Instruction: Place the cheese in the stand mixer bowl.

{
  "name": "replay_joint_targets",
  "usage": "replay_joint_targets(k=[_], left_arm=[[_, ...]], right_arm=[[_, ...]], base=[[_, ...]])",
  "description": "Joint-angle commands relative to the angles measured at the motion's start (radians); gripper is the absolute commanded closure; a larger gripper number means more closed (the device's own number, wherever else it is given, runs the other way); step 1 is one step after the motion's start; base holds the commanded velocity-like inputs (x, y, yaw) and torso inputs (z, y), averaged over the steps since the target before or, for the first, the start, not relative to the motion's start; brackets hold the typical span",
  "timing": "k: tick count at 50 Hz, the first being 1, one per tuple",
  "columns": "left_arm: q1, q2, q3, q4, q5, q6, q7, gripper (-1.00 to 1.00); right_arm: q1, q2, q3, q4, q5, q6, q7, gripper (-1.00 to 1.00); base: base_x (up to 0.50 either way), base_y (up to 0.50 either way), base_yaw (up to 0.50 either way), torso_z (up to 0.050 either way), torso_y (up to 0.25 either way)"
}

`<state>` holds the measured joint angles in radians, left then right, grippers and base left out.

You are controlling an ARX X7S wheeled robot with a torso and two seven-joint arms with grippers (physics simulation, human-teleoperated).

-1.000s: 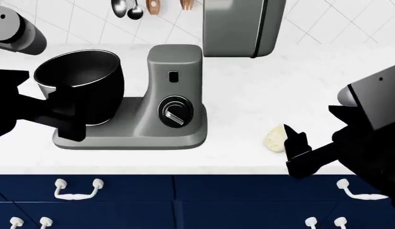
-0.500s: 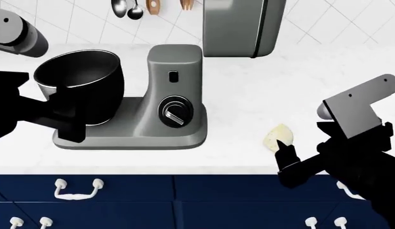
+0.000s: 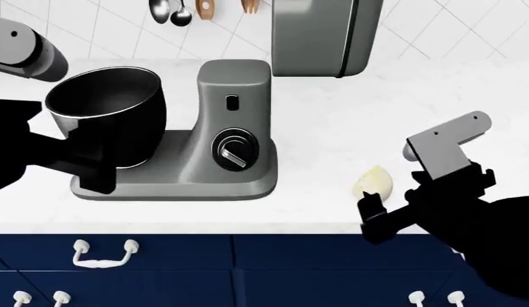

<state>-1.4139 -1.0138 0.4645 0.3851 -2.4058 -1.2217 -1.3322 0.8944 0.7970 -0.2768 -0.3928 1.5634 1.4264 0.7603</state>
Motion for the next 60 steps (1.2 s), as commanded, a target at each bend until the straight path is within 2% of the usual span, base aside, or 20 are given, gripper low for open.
replay_joint_targets(k=[1, 30, 31, 40, 48, 52, 56, 60], left_arm=[[0.003, -0.001, 0.005, 0.002, 0.011, 0.003, 0.013, -1.0], [0.018, -0.014, 0.011, 0.01, 0.036, 0.013, 0.046, -1.0], [0.017, -0.014, 0.012, 0.011, 0.036, 0.013, 0.046, -1.0], [0.01, -0.019, 0.019, 0.015, 0.03, 0.02, 0.045, -1.0], [-0.004, -0.02, 0.026, 0.012, 0.028, 0.021, 0.046, -1.0], [-0.011, -0.021, 0.028, 0.014, 0.022, 0.025, 0.045, -1.0], [-0.023, -0.021, 0.035, 0.014, 0.015, 0.025, 0.043, -1.0], [-0.045, -0.021, 0.044, 0.014, 0.001, 0.027, 0.034, -1.0]], right_arm=[[0.01, -0.029, -0.062, 0.066, -0.144, -0.031, -0.105, -1.0], [-0.004, -0.074, -0.225, 0.212, -0.366, -0.147, -0.28, -1.0], [-0.008, -0.069, -0.23, 0.202, -0.376, -0.154, -0.278, 1.0], [-0.005, -0.028, -0.192, 0.099, -0.343, -0.161, -0.246, 1.0], [0.08, 0.083, -0.025, -0.12, -0.075, -0.119, -0.143, 1.0], [0.103, 0.115, 0.012, -0.177, -0.001, -0.125, -0.121, 1.0], [0.061, 0.154, 0.08, -0.34, -0.034, -0.194, -0.297, 1.0], [0.108, 0.166, 0.114, -0.377, 0.028, -0.218, -0.287, 1.0]], base=[[0.0, 0.0, 0.0, 0.0, 0.0], [0.0, 0.0, 0.0, 0.0, 0.0], [0.0, 0.0, 0.0, 0.0, 0.0], [0.0, 0.0, 0.0, 0.0, 0.0], [0.0, 0.0, 0.0, 0.0, 0.0], [0.0, 0.0, 0.0, 0.0, 0.0], [0.0, 0.0, 0.0, 0.0, 0.0], [0.0, 0.0, 0.0, 0.0, 0.0]])
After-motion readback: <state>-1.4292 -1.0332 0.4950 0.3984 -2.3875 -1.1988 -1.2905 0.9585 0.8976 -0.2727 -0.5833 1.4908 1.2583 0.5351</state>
